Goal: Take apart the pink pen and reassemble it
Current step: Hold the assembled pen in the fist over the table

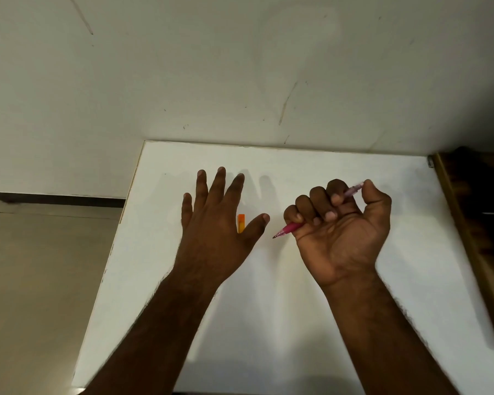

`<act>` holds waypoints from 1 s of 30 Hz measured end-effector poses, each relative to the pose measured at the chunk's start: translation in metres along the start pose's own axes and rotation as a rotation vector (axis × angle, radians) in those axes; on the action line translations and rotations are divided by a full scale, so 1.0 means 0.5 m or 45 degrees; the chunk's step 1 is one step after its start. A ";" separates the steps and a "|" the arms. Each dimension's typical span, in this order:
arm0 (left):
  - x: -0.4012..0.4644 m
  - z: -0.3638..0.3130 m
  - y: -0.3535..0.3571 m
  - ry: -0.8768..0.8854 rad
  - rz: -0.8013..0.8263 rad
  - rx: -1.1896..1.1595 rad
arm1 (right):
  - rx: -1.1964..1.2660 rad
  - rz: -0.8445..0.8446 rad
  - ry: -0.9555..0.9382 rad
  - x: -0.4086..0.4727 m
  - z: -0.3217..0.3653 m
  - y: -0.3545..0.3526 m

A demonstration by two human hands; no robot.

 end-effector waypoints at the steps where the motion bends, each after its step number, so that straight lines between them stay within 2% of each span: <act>1: 0.000 0.000 0.000 0.001 0.000 -0.001 | -0.009 -0.002 -0.004 0.000 0.000 0.000; 20: -0.001 -0.002 -0.003 -0.005 0.005 -0.019 | 0.032 0.068 0.040 0.001 -0.011 0.011; 30: 0.000 -0.001 0.000 -0.009 0.013 -0.017 | -0.032 -0.037 -0.003 0.009 -0.008 -0.009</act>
Point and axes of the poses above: each hand's wrist, its own x-axis towards the middle knuckle, its own y-axis out of the palm, z = x × y, the point moved 8 cm from there along x, towards the middle knuckle
